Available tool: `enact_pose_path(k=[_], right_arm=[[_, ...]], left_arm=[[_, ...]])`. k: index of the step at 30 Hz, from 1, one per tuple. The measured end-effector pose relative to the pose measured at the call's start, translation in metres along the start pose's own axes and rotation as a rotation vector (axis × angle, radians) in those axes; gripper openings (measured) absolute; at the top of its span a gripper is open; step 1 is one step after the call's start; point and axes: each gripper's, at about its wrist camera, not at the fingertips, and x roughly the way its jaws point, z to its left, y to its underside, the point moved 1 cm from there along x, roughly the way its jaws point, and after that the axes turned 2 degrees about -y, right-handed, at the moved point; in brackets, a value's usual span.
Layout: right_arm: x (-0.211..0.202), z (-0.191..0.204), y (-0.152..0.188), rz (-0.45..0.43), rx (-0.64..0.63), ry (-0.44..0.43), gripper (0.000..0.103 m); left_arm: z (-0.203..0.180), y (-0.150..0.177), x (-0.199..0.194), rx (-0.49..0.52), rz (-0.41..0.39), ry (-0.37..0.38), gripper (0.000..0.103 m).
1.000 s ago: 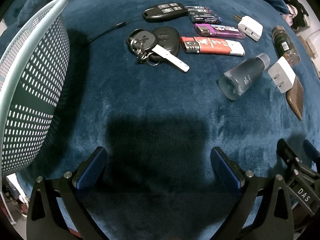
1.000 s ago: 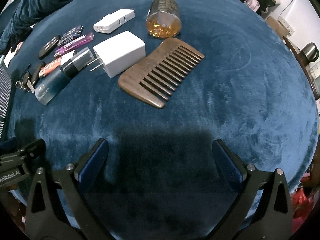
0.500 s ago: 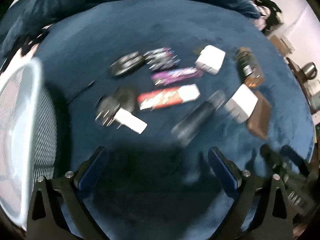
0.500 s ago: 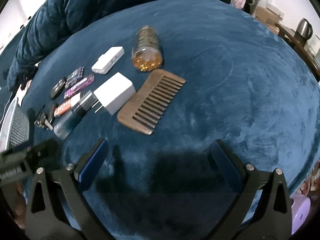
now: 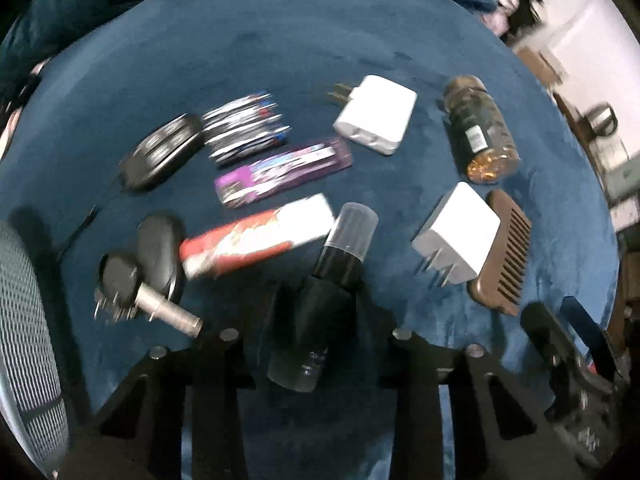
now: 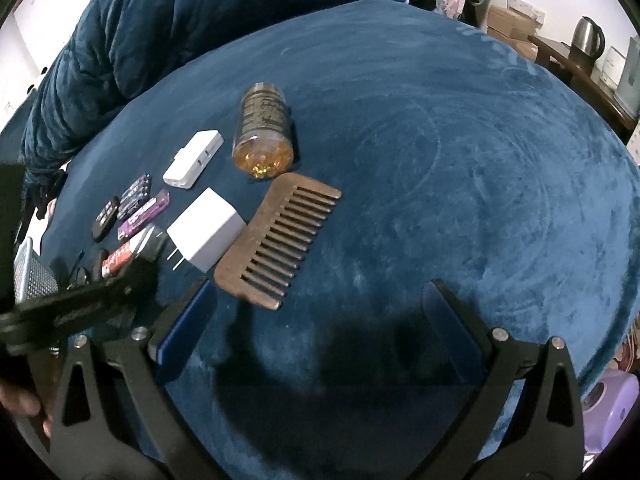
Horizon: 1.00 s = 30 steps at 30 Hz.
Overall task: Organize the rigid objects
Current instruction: 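Grasp the grey spray bottle with the left tool while the right tool grasps the wooden comb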
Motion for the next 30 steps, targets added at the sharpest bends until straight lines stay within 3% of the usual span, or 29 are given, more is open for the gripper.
enact_pose_path(k=[6, 10, 15, 18, 21, 23, 28, 30], right_arm=[[0.017, 0.017, -0.007, 0.001, -0.048, 0.061, 0.103], [0.030, 0.028, -0.010, 0.004, -0.075, 0.090, 0.103], [0.048, 0.037, -0.017, 0.014, -0.096, 0.219, 0.103], [0.049, 0.037, -0.015, 0.018, -0.089, 0.232, 0.102], [0.041, 0.029, -0.012, 0.012, -0.083, 0.222, 0.078], [0.034, 0.023, -0.012, 0.011, -0.066, 0.211, 0.055], [0.019, -0.003, -0.011, 0.017, 0.050, 0.076, 0.056], [0.021, -0.005, -0.013, 0.018, 0.062, 0.062, 0.057]], left_arm=[[0.030, 0.032, -0.014, -0.052, -0.022, 0.023, 0.034], [0.038, 0.032, -0.006, -0.060, -0.012, 0.031, 0.036], [0.030, 0.030, -0.005, -0.049, -0.028, 0.024, 0.036], [0.029, 0.031, -0.004, -0.044, -0.031, 0.018, 0.036], [0.029, 0.030, -0.004, -0.045, -0.031, 0.018, 0.036], [0.030, 0.031, -0.005, -0.047, -0.033, 0.020, 0.036], [0.030, 0.032, -0.004, -0.053, -0.035, 0.024, 0.038], [0.029, 0.029, -0.003, -0.057, -0.032, 0.038, 0.048]])
